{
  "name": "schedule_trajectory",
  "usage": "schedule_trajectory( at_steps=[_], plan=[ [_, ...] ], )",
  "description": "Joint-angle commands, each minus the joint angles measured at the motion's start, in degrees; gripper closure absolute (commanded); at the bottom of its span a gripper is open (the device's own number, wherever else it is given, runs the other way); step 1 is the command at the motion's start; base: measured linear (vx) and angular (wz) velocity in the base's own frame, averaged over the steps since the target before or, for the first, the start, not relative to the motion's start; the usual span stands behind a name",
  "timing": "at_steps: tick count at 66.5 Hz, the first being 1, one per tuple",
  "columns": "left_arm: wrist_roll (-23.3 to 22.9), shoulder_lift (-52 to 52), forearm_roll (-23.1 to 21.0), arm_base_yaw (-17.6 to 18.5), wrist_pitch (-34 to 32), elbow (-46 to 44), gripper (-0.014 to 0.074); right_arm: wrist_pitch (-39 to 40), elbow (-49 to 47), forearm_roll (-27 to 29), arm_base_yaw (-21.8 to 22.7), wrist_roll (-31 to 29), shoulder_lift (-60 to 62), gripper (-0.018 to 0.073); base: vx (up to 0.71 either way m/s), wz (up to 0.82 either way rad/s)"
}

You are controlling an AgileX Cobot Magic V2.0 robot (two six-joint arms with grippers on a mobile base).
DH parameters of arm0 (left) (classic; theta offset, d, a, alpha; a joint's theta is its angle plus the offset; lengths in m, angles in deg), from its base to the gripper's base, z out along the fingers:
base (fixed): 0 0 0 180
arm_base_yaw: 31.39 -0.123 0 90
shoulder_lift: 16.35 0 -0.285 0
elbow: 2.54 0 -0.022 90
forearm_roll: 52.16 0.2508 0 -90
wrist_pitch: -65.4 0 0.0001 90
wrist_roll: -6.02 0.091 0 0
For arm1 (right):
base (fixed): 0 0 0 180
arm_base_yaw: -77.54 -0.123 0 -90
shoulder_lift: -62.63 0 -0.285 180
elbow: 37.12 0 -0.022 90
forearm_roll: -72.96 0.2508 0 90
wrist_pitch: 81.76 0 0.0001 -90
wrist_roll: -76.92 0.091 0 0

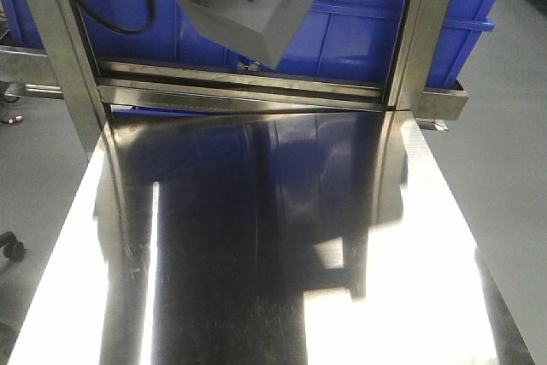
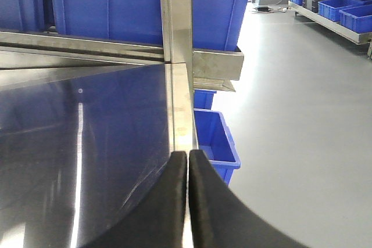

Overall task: Sort gray base to blue bin
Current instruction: 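Lift the gray block with the left gripper and tuck it beside the robot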

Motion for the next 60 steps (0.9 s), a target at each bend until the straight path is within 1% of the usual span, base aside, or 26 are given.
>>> schedule_trajectory(
  at_steps=[1,7,18,28,41,60],
  plan=[
    [-0.2,-6.2,0.7,0.2,-4.5,0.2,0.0583,4.2,0.1,-0.3,0.2,-0.7,-1.0,0.0564,0.0,0.0],
    [-0.2,-10.9,0.9,0.2,-6.5,4.9,0.058,4.2,0.1,-0.3,0.2,-0.7,-1.0,0.0564,0.0,0.0],
    [-0.2,-21.3,0.9,0.2,-11.7,18.2,0.0576,4.2,0.1,-0.3,0.2,-0.7,-1.0,0.0564,0.0,0.0],
    [-0.2,-31.1,0.9,0.2,-15.6,28.2,0.0576,4.2,0.1,-0.3,0.2,-0.7,-1.0,0.0564,0.0,0.0],
    [-0.2,-44.1,0.9,0.2,-15.8,39.2,0.0576,4.2,0.1,-0.3,0.2,-0.7,-1.0,0.0564,0.0,0.0],
    [-0.2,-61.5,0.9,0.2,-15.8,51.7,0.0576,4.2,0.1,-0.3,0.2,-0.7,-1.0,0.0564,0.0,0.0]
  ],
)
